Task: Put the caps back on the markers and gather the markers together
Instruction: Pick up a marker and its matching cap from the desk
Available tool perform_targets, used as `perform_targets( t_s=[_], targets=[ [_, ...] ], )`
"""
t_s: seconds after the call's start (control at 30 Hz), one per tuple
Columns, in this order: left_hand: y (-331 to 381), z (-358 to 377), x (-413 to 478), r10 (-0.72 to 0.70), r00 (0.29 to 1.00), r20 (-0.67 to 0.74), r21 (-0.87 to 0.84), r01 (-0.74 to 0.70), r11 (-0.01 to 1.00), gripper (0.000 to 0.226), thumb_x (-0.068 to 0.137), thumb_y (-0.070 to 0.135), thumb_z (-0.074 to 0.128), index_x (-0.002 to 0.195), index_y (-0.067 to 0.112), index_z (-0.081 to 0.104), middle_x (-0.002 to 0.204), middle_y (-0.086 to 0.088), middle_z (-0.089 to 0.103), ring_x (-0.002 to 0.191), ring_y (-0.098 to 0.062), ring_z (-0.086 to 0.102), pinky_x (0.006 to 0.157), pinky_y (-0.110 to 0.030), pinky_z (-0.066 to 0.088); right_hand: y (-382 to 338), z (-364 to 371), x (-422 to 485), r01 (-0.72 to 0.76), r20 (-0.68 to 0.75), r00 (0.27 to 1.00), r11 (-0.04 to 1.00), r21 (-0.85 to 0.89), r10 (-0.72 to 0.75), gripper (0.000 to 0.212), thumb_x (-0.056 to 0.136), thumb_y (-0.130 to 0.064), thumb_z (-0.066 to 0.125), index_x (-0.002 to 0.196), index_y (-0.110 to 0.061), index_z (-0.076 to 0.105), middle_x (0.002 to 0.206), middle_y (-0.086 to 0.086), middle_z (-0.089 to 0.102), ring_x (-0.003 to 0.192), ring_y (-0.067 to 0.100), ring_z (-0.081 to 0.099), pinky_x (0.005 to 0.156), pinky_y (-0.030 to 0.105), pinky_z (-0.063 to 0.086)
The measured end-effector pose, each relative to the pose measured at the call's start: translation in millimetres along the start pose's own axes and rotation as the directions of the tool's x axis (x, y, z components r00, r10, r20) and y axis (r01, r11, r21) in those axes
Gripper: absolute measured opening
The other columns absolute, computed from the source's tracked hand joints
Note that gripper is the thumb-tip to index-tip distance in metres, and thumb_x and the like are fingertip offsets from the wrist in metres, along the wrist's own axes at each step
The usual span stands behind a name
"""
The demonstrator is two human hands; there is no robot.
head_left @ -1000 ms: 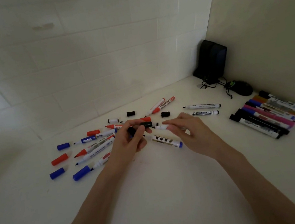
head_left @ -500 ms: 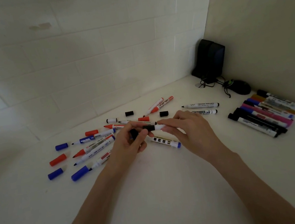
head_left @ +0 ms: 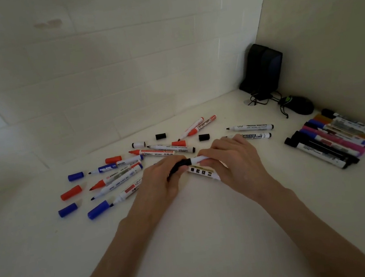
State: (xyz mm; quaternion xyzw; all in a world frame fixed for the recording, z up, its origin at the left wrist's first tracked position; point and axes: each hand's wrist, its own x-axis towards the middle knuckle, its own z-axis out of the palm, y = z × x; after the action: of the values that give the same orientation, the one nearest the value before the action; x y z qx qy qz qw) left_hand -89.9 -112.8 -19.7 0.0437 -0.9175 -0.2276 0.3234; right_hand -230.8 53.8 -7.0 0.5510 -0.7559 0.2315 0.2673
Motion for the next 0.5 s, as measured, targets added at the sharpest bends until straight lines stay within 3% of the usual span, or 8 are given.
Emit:
perform_targets(
  t_s=[0.1, 0.2, 0.3, 0.4, 0.5],
  targets=[
    [-1.1, 3.2, 0.7, -0.051, 0.997, 0.056, 0.004, 0.050, 0.999, 0.019, 0.098, 0.022, 0.057, 0.115, 0.021, 0.066, 0.086, 0.019, 0.058, 0.067, 0.003, 0.051, 0.066, -0.007, 0.039, 2.5, -0.5, -0.8, -0.038, 0.035, 0.999, 0.999, 0.023, 0.037, 0.030, 0.102, -0.043, 0.046, 0.103, -0.029, 0.072, 0.080, -0.011, 0.061, 0.074, 0.013, 0.054, 0.070, 0.037, 0.038],
    [1.6, 9.5, 3.1, -0.105, 0.988, 0.113, -0.025, 0.109, 0.994, 0.027, 0.100, 0.032, 0.051, 0.126, 0.029, 0.058, 0.086, 0.020, 0.056, 0.073, 0.009, 0.053, 0.067, -0.011, 0.039, 8.9, -1.4, -3.5, -0.164, 0.183, 0.974, 0.976, 0.146, 0.136, 0.023, 0.098, -0.042, 0.052, 0.107, -0.033, 0.070, 0.087, -0.014, 0.063, 0.080, 0.007, 0.055, 0.076, 0.039, 0.044],
    [10.2, 15.9, 7.8, -0.206, 0.968, 0.140, -0.095, 0.221, 0.971, 0.034, 0.097, 0.044, 0.049, 0.130, 0.036, 0.043, 0.077, 0.008, 0.059, 0.065, -0.002, 0.056, 0.060, -0.016, 0.044, 22.1, -8.0, -5.5, -0.334, 0.333, 0.910, 0.914, 0.231, 0.248, 0.020, 0.098, -0.036, 0.058, 0.116, -0.034, 0.067, 0.094, -0.012, 0.064, 0.086, 0.009, 0.058, 0.081, 0.040, 0.049],
    [16.6, 17.3, 8.1, -0.222, 0.967, 0.125, -0.152, 0.240, 0.959, 0.027, 0.095, 0.047, 0.049, 0.116, 0.034, 0.039, 0.070, 0.002, 0.054, 0.058, -0.006, 0.053, 0.056, -0.018, 0.042, 39.9, -22.7, -8.3, -0.462, 0.401, 0.840, 0.869, 0.177, 0.365, 0.021, 0.100, -0.032, 0.055, 0.121, -0.033, 0.061, 0.106, -0.009, 0.065, 0.095, 0.012, 0.061, 0.085, 0.035, 0.052],
    [23.9, 18.2, 4.9, -0.177, 0.972, 0.156, -0.195, 0.206, 0.959, 0.010, 0.102, 0.034, 0.041, 0.110, 0.028, 0.041, 0.068, 0.006, 0.049, 0.056, -0.003, 0.050, 0.053, -0.018, 0.042, 64.0, -39.6, -26.8, -0.553, 0.344, 0.786, 0.833, 0.017, 0.514, 0.017, 0.099, -0.027, 0.057, 0.116, -0.029, 0.060, 0.103, -0.009, 0.064, 0.091, 0.012, 0.061, 0.081, 0.029, 0.052]
  ],
)
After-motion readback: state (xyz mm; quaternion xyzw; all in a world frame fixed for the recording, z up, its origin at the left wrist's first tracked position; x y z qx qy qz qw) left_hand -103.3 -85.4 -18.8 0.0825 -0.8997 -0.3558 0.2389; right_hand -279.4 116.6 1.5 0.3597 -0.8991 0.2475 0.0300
